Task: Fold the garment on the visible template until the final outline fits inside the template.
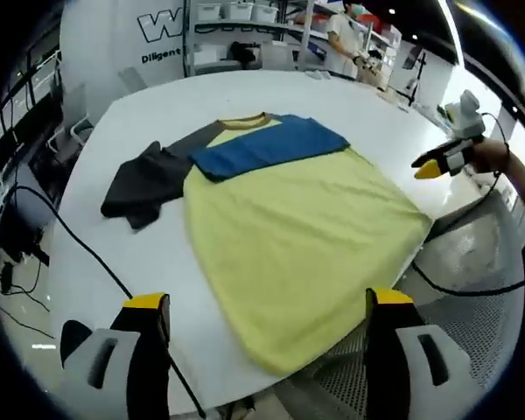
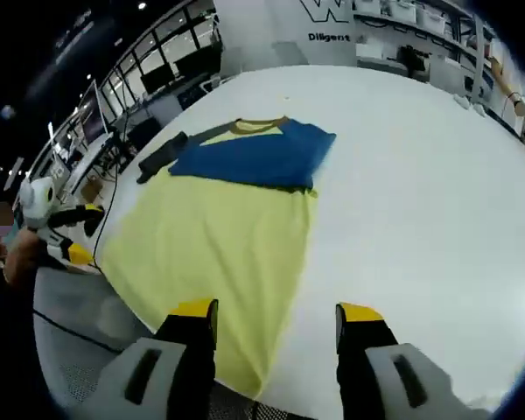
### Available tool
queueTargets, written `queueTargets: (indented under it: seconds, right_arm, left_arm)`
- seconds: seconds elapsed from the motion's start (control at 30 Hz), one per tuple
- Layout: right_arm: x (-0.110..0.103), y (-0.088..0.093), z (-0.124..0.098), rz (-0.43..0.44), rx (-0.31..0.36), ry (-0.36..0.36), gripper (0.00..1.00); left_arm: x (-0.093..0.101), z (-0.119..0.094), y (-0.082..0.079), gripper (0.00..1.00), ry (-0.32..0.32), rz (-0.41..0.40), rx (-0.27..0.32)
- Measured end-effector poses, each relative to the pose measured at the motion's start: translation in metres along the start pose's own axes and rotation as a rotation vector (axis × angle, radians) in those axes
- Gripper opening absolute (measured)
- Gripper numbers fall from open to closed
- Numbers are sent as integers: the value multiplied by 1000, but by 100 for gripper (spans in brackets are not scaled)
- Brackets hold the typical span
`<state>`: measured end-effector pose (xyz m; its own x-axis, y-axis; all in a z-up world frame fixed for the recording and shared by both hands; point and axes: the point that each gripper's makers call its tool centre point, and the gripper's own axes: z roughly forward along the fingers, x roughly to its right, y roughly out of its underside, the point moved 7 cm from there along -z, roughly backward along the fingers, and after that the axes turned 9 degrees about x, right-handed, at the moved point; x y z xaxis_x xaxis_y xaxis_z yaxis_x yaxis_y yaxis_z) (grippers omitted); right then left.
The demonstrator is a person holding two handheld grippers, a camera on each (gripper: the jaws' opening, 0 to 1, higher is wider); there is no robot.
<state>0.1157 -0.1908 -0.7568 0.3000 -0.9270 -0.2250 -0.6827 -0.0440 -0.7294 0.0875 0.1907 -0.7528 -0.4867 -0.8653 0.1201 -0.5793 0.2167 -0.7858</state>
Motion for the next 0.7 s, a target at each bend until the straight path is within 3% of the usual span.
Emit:
queueTargets:
  seconds: [0.03, 0.07, 0.1, 0.2, 0.27, 0.37, 0.47, 0.7]
  right_arm:
    - [2, -3, 4, 5, 18, -3, 60]
    - [6, -6, 10, 14, 38, 11, 62]
    - [8, -8, 13, 5, 34, 14, 64]
    - [15, -17, 26, -28, 89, 40, 61]
    - [20, -27, 40, -56, 193, 46, 60]
    - [21, -31, 52, -18, 216, 41, 58]
    - [24, -34, 63, -3, 207, 40, 51]
    - [35, -41, 89, 72, 190, 45, 45]
  left_arm:
    - [1, 0, -3, 94, 0, -8, 32]
    - [1, -3, -4, 98, -16, -1, 19]
    - [1, -2, -7, 99, -19, 7, 43]
    - [7, -3, -14, 99, 13, -35, 99]
    - [8, -2, -16, 99, 14, -5, 117]
    - [9, -3, -17, 99, 18, 10, 112]
    - [7, -2, -17, 99, 17, 15, 115]
    - [-1, 0, -21, 99, 10, 16, 123]
